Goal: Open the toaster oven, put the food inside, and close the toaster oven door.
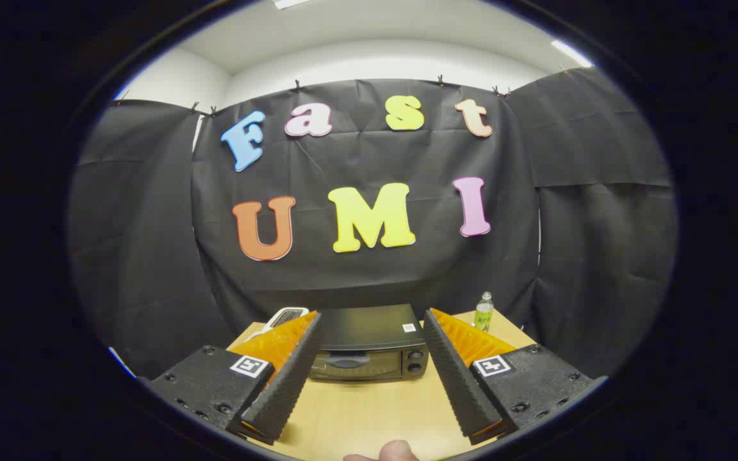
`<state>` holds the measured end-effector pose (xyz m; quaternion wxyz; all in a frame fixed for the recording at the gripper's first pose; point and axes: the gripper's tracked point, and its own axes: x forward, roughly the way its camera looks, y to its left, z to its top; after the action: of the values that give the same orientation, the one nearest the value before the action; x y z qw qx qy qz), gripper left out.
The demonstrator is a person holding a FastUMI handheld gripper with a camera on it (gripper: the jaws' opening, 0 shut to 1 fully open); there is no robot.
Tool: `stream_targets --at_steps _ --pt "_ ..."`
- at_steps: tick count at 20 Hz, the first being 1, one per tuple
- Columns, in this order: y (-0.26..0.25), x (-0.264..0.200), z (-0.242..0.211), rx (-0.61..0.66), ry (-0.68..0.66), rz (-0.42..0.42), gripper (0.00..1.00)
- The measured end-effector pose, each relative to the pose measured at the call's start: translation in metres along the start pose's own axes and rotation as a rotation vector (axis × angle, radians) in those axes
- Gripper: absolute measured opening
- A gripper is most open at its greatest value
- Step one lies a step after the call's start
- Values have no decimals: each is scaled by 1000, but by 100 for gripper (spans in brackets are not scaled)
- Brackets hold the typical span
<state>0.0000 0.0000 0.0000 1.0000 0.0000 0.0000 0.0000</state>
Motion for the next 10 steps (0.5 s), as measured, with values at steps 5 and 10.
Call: stream_targets --at_steps 5,10 --pt "-1 3 -2 7 6 2 100" --pt "-1 6 -3 13 14 8 100"
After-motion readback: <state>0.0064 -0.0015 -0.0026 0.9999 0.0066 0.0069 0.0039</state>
